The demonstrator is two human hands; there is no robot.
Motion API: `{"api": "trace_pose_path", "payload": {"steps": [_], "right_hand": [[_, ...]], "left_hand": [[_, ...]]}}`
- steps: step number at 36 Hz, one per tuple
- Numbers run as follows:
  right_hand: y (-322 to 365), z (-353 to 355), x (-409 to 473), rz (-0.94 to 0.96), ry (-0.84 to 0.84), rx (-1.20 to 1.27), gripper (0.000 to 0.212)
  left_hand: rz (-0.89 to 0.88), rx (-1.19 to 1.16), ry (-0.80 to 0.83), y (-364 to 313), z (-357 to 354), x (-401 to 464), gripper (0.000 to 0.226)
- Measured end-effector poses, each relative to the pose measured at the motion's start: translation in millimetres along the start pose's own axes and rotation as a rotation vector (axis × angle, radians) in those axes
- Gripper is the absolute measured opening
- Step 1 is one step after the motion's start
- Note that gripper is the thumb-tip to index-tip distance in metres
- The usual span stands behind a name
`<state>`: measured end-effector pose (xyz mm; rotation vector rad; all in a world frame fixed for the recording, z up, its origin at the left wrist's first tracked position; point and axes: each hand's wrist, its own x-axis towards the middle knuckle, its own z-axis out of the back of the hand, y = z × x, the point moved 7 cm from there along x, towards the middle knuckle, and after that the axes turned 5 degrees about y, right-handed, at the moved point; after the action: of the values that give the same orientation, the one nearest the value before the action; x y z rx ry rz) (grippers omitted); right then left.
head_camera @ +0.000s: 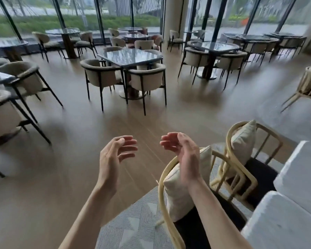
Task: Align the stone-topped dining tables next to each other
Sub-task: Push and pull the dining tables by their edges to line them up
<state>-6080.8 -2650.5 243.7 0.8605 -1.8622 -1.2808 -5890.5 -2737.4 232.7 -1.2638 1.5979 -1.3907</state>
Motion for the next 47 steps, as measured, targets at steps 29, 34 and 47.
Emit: {"api": "trace_pose_path", "payload": {"steps": [29,34,47], "right_hand": [[-85.1,122.6,577.4,0.188,-0.663,0.092,0.024],[-80.3,160.5,669.2,0.158,-0.715,0.027,0.033],[-57.2,344.2,872.4,0.167,-1.005,-0.212,0.039]], "left_hand": [[0.059,0.028,0.4,86.4,-203.7,663.9,0.03],[0.032,0.006,0.414,104.5,-260.9,775.1,0.029],[0.244,-0.171,0.759,249.7,-569.4,950.1,0.034]]}}
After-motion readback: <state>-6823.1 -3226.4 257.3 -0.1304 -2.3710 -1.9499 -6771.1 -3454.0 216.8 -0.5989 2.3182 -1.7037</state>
